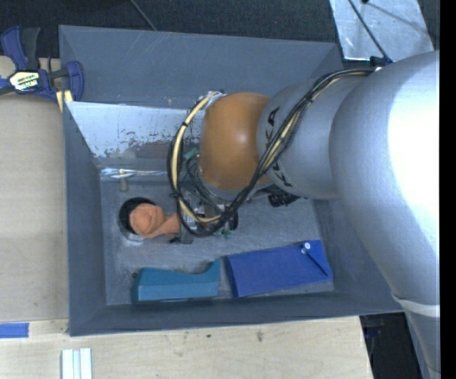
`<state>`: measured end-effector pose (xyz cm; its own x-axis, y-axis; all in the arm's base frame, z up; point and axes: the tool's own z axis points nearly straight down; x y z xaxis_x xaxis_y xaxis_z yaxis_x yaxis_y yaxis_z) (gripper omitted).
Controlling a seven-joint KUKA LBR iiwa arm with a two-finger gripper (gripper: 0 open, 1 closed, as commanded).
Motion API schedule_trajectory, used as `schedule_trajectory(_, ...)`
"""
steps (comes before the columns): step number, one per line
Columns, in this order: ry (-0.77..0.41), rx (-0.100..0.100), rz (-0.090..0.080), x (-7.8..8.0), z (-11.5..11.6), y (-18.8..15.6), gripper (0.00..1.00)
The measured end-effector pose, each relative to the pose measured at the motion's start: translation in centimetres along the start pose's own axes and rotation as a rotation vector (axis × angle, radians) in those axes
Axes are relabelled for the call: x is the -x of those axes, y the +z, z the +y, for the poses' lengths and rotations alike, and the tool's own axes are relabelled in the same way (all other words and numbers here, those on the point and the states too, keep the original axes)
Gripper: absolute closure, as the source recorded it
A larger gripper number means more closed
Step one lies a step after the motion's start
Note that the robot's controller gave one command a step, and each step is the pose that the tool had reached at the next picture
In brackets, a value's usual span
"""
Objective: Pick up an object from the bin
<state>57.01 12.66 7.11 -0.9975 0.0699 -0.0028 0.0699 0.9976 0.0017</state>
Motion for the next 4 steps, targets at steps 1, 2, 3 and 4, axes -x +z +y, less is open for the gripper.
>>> schedule_trajectory(1, 0.000, 0.000, 0.000, 0.00, 0.00, 0.00, 1.00)
schedule_trajectory(2, 0.000, 0.000, 0.000, 0.00, 0.00, 0.00, 1.00)
schedule_trajectory(3, 0.001, 0.000, 0.000, 0.00, 0.00, 0.00, 1.00)
schedule_trajectory(4, 0.001, 0.000, 0.000, 0.00, 0.00, 0.00, 1.00)
